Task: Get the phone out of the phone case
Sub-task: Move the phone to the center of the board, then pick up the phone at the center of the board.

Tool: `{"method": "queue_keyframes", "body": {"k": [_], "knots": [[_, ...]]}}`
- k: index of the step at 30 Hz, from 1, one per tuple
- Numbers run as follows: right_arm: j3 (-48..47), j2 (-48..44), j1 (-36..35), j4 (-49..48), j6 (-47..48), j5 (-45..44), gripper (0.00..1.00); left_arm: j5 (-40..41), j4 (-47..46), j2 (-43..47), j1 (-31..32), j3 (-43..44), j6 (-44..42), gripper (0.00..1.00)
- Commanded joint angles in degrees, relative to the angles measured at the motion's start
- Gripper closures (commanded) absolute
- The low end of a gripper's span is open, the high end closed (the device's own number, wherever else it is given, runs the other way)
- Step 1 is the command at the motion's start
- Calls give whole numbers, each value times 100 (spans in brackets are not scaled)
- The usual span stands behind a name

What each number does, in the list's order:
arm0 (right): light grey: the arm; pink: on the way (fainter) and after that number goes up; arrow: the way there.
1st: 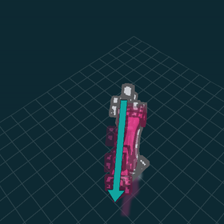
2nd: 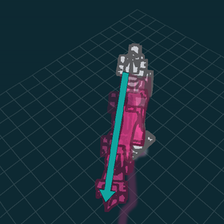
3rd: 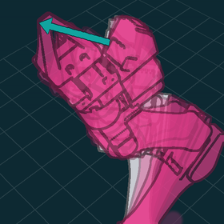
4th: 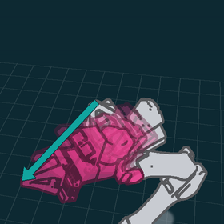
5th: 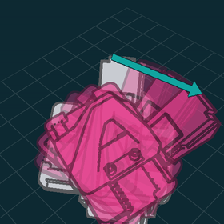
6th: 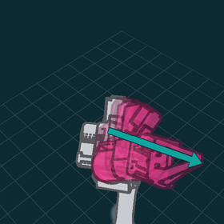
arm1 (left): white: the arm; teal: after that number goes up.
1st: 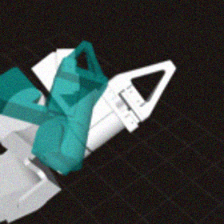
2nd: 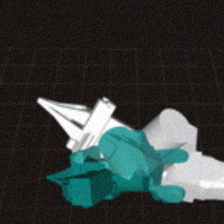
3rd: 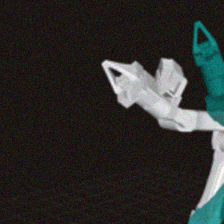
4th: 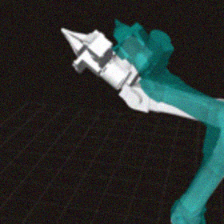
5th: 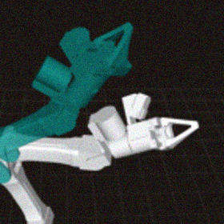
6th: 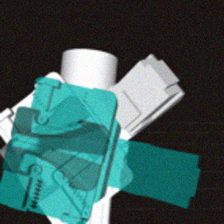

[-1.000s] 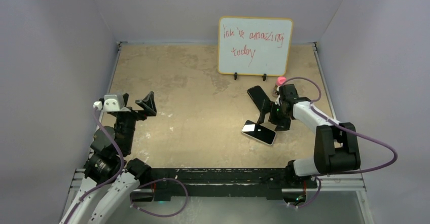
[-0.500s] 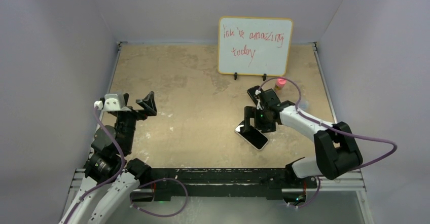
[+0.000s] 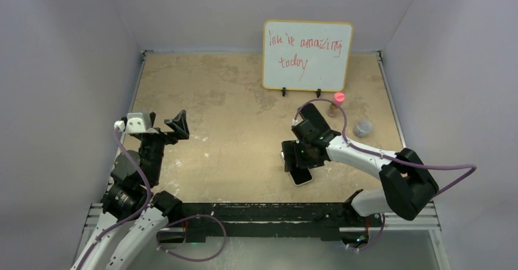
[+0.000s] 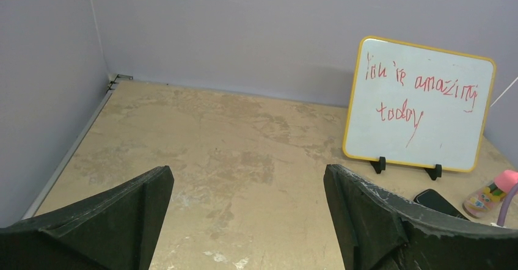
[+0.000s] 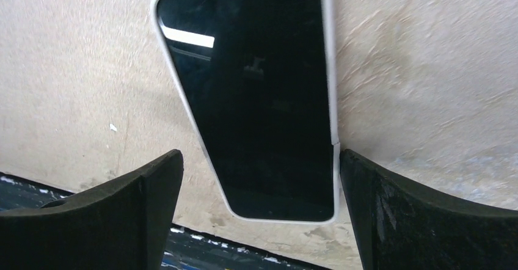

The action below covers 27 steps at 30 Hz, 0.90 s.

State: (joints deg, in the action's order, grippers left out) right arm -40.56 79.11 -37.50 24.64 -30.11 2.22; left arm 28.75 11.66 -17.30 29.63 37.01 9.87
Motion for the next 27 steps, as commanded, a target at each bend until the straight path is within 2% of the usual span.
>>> {"method": "queue_keyframes", "body": {"k": [1,11,18,22,27], "knots": [[181,51,-434,513,-407,-266,1,16,-166,-97,-27,78,-57,0],[112,390,-1044,551,-755,-1214,1,16,-147,-148,-27,87,-13,0],[-227,1088,-1752,783,-1075,-1892,2,-201,-146,-89,-28,126,-11,0],[-286,1483,-2057,794,-1223,-1888,7,-337,-133,-53,-28,148,-20,0],[-357,1527,-2234,484,-1318,-1813,17,-479,-109,-45,-34,195,42,0]]}}
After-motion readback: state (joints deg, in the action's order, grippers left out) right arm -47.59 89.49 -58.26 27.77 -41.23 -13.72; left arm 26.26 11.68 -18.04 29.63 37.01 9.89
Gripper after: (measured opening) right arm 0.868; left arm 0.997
